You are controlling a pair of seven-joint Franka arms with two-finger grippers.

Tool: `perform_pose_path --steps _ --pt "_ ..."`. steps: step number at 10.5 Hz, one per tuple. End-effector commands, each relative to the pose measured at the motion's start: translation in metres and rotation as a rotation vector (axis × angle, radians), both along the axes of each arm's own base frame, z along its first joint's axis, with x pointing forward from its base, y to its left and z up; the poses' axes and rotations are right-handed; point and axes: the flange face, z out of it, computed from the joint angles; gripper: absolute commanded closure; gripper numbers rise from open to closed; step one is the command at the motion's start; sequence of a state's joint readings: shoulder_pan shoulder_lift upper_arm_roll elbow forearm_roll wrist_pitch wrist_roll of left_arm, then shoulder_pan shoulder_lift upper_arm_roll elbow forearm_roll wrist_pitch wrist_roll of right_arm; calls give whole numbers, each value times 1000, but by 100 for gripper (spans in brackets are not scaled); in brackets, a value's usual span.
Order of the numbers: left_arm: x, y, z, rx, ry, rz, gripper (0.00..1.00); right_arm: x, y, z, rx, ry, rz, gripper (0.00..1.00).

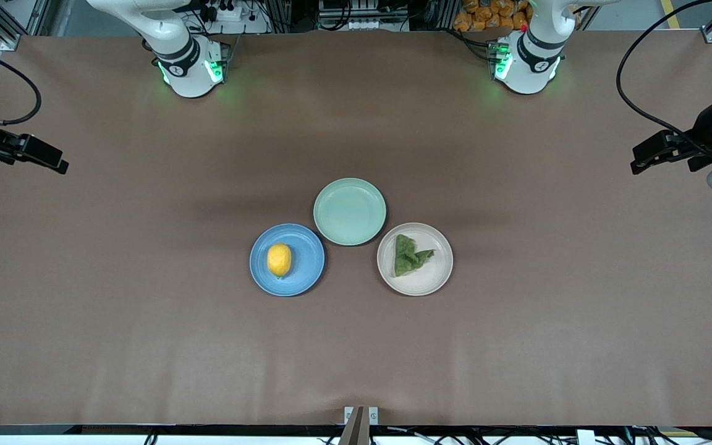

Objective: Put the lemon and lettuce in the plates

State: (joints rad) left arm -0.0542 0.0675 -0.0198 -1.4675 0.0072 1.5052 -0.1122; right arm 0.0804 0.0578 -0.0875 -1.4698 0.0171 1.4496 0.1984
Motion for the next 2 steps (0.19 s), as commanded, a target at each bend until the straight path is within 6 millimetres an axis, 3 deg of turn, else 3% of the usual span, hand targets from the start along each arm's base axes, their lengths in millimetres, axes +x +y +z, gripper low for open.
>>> perform_pose_path --steps 1,2 --pt "-1 2 4 -4 7 -15 0 0 -6 6 5 0 5 0" --pt "-1 2 3 -4 9 -15 0 0 -6 6 5 0 4 0"
